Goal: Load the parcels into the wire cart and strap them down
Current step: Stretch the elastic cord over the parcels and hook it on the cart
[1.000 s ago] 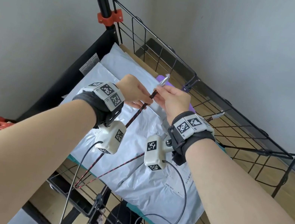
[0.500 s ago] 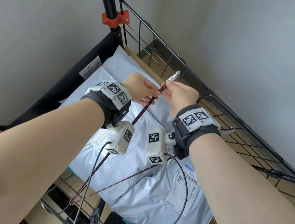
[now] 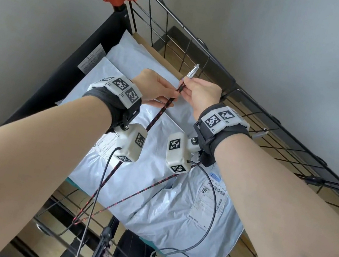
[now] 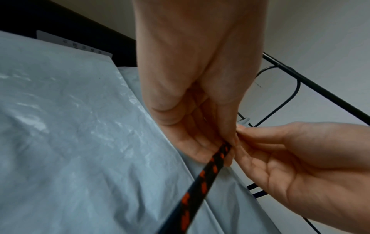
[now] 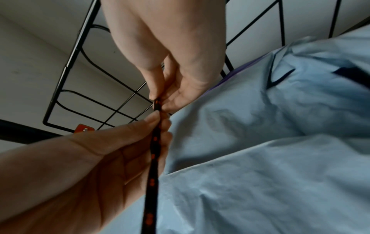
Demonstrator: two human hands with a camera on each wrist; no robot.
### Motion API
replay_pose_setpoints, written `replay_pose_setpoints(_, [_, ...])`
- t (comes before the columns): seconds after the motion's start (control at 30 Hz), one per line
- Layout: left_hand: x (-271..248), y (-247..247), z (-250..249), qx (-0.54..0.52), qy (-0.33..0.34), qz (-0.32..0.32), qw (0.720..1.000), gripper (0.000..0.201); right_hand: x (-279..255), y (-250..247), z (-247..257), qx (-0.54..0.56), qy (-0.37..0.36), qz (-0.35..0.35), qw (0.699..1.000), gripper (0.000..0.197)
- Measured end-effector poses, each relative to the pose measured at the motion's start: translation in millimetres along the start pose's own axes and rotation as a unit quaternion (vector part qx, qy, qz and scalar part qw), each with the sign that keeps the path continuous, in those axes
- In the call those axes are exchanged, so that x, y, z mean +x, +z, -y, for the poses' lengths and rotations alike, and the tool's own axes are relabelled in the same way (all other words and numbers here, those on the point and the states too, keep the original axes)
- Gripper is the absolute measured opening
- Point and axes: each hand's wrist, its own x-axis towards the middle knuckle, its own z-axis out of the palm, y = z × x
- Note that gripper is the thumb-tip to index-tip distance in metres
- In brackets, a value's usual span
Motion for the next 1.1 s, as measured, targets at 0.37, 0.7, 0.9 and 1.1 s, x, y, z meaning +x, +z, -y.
replay_pose_setpoints(0.37, [-23.4, 1.6, 4.6, 0.015, -0.006, -0.008, 1.000, 0.016, -23.4, -12.8, 10.6, -0.002, 0.039, 0.055, 0.998, 0.027])
replay_pose_setpoints(0.7, [-93.4, 3.1, 31.5, 0.159, -0.019, -0.070, 0.985, 0.032, -88.7, -49.9, 7.8, -0.214, 0.063, 0.079, 0.971, 0.033])
replay_pose_setpoints(0.9, [-146.8, 19.5, 46.6, 0.133, -0.041, -0.136, 0.981, 0.026, -113.5, -72.9, 3.0, -0.289, 0.046, 0.150, 0.944, 0.016])
replay_pose_setpoints(1.1, [-220.6, 55.4, 52.9, 0.013, -0.062, -0.212, 0.975, 0.022, -142.0, -98.4, 14.5, -0.382, -0.002, 0.243, 0.892, 0.011])
